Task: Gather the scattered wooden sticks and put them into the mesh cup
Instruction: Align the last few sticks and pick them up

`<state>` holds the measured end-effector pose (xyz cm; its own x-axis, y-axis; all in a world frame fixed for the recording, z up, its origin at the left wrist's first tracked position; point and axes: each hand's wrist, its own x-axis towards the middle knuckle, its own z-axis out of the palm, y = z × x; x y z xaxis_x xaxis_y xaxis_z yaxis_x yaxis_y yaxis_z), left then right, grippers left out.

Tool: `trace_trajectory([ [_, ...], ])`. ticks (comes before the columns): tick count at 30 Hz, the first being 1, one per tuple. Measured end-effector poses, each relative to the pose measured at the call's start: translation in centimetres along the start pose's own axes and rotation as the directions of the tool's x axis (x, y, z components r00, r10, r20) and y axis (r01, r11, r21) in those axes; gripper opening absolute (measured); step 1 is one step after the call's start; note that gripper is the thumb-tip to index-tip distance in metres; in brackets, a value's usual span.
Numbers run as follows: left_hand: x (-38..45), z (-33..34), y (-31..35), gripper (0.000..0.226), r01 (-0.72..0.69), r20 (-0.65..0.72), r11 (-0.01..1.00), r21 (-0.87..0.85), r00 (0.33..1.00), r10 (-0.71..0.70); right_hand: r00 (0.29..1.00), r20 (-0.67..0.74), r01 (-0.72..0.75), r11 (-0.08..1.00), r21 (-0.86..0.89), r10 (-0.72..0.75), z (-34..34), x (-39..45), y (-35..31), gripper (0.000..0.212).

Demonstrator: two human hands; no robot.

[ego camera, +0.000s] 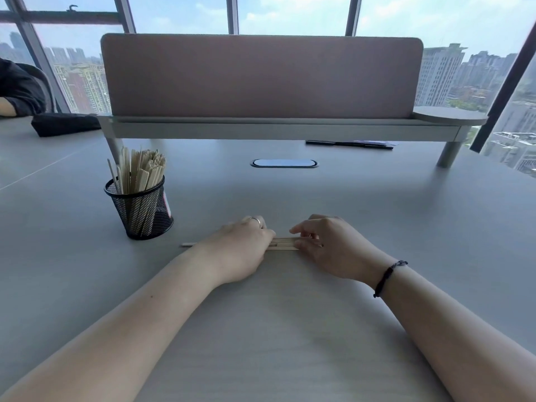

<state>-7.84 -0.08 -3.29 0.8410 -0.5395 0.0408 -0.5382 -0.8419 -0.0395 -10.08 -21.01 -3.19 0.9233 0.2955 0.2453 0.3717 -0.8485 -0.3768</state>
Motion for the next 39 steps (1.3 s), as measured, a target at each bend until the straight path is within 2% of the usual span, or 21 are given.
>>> trace_trajectory([
  [2,0.0,-0.3,0.4,0.039,0.017,0.021,1.000,0.006,1.000,-0.017,1.000,0.003,0.008,1.000,0.012,-0.008,0.0,0.0,-0.1,0.029],
  [13,-0.5,-0.2,1.4,0.030,0.022,-0.072,0.994,0.110,0.997,-0.014,1.000,0.010,0.007,1.000,0.017,-0.007,0.0,0.0,0.0,0.036],
  [17,-0.5,-0.1,1.4,0.029,0.028,-0.088,0.995,0.097,0.996,-0.019,1.000,0.004,0.005,0.999,0.049,-0.006,0.0,-0.1,-0.1,0.037],
  [27,-0.5,0.1,2.0,0.030,0.033,-0.208,0.993,0.117,0.978,-0.008,0.999,-0.039,0.028,0.994,0.107,-0.024,0.1,-0.1,-0.1,0.017],
  [39,-0.8,-0.3,1.9,0.028,0.040,-0.247,0.986,0.164,0.969,0.001,0.996,-0.092,0.028,0.994,0.104,-0.018,0.3,0.2,0.2,0.017],
])
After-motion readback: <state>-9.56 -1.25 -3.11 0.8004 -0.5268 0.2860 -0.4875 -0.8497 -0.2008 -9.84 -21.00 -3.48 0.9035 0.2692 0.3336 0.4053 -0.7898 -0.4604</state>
